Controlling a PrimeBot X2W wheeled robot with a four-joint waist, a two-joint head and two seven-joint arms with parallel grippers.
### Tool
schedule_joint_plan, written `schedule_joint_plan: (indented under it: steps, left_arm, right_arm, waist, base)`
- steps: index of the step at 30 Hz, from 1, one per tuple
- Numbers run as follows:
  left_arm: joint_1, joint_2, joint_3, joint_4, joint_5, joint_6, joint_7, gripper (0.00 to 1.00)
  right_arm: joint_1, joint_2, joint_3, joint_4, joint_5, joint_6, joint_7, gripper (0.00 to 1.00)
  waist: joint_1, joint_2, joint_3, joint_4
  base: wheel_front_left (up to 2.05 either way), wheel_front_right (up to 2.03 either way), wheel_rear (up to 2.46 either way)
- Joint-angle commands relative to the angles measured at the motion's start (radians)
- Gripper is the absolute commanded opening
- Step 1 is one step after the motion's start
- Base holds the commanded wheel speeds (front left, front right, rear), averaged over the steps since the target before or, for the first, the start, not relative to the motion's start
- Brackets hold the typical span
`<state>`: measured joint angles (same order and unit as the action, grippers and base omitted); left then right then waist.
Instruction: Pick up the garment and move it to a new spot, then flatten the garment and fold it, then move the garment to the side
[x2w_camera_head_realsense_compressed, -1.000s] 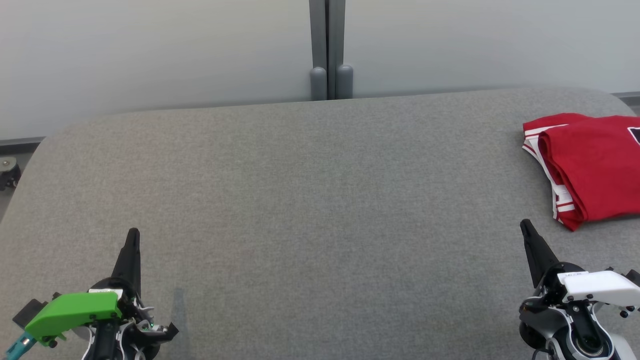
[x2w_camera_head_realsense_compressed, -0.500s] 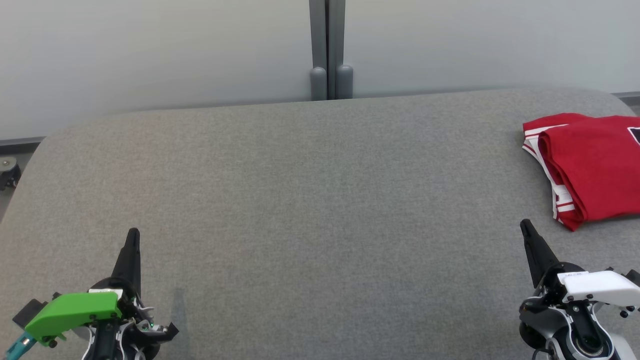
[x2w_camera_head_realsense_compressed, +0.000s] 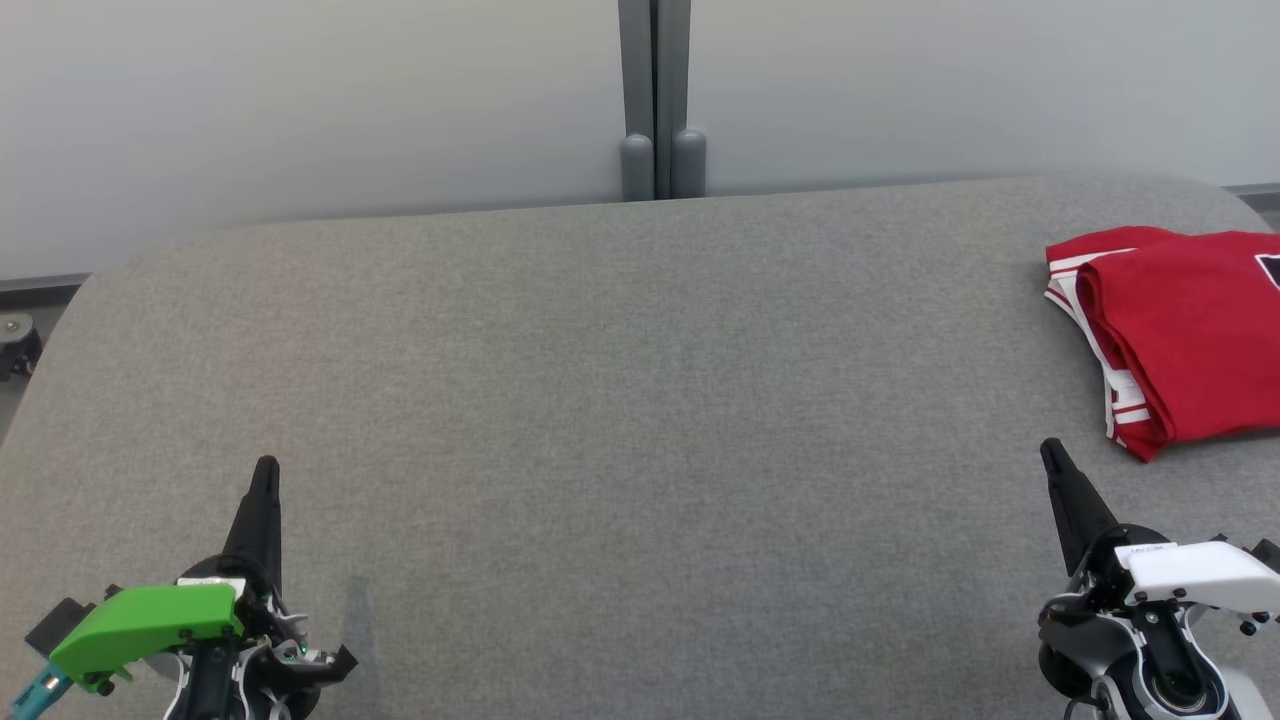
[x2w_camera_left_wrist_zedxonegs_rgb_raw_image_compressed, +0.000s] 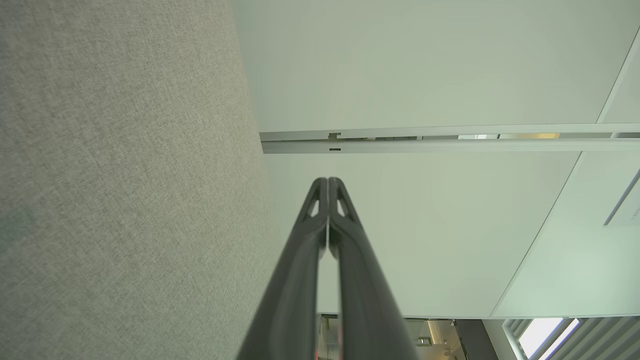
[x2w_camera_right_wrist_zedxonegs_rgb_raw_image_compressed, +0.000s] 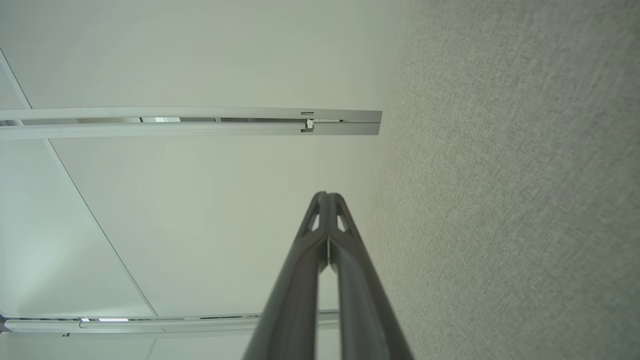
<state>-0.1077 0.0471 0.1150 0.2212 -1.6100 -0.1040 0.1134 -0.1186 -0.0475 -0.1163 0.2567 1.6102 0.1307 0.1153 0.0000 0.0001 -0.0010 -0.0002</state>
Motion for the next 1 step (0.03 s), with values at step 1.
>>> schedule_joint_plan:
  steps: [1]
  left_arm:
    - [-0.010, 0.006, 0.003, -0.003, -0.004, 0.002, 0.005, 0.00]
  right_arm:
    - [-0.006, -0.005, -0.002, -0.004, 0.002, 0.000, 0.004, 0.00]
  waist:
    - [0.0000, -0.0001, 0.000, 0.000]
  base:
    - [0.00, 0.00, 0.00]
